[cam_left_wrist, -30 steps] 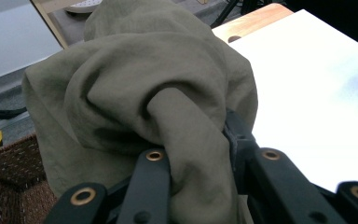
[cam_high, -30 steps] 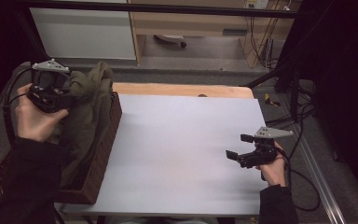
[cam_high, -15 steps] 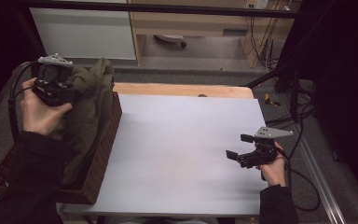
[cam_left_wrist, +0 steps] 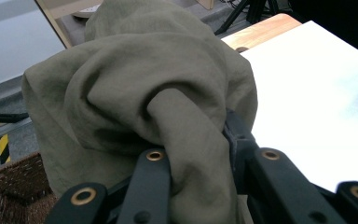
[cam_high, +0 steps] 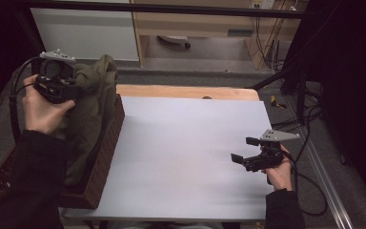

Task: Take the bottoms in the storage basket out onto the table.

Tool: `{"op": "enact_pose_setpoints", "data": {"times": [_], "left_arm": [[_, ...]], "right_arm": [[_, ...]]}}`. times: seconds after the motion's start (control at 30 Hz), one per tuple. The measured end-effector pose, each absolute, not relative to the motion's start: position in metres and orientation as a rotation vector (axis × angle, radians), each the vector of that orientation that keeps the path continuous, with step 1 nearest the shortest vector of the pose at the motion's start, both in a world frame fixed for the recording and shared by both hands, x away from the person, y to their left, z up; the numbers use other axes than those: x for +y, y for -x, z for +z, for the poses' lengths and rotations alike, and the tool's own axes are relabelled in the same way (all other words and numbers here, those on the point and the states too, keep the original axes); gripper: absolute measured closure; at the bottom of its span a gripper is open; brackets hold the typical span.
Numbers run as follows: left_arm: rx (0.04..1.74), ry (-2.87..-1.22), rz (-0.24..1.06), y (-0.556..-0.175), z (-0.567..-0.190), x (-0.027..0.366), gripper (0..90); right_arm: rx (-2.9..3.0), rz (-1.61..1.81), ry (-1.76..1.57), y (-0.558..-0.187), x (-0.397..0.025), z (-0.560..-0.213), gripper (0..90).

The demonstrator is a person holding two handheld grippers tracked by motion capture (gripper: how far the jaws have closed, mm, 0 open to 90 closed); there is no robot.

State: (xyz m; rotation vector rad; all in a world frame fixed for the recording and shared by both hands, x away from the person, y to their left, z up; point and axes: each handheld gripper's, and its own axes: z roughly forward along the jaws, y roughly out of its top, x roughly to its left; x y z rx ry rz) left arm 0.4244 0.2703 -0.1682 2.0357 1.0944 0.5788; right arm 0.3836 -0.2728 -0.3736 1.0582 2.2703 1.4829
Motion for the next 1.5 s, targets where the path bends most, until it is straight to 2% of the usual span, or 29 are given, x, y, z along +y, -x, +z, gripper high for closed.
{"op": "enact_pose_setpoints", "data": {"times": [1.5], "left_arm": [[1.020, -2.068, 0.594, -0.431, -0.154, 0.233, 75.7]], "right_arm": [[2.270, 1.487, -1.055, -0.384, -0.273, -0.373, 0.6]]}}
